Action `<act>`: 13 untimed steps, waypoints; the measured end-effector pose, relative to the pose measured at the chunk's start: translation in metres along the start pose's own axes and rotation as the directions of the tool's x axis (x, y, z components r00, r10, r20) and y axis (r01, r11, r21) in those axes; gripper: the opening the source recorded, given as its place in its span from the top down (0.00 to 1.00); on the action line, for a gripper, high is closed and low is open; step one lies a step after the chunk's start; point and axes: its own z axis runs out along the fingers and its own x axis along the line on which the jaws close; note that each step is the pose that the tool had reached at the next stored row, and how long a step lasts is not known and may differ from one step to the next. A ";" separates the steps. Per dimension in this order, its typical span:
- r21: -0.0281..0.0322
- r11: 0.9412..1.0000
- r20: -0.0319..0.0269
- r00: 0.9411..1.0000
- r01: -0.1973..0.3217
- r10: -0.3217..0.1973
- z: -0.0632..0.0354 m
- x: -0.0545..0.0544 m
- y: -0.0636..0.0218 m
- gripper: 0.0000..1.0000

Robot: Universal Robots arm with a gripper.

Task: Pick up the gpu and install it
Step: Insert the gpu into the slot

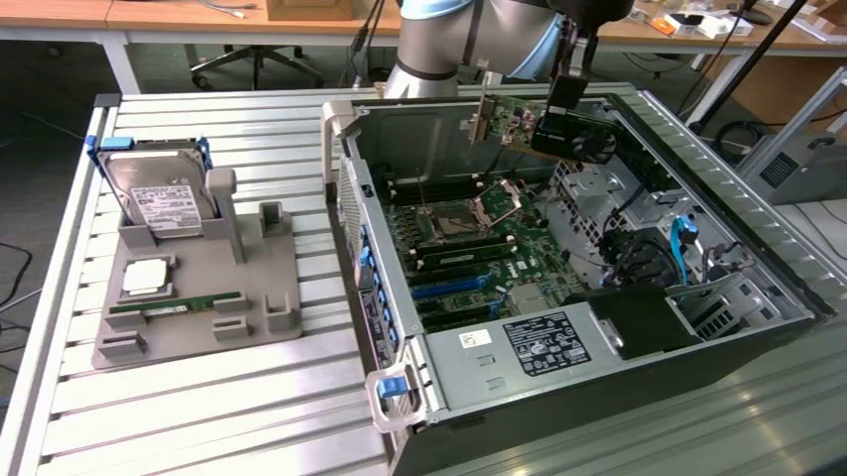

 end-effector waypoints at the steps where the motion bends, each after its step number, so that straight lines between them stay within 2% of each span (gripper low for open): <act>1: 0.000 1.000 0.000 1.000 0.003 -0.003 0.0000 0.000 0.0000 0.73; 13: -0.001 0.999 0.004 0.999 0.033 -0.033 0.0000 0.000 0.0000 0.73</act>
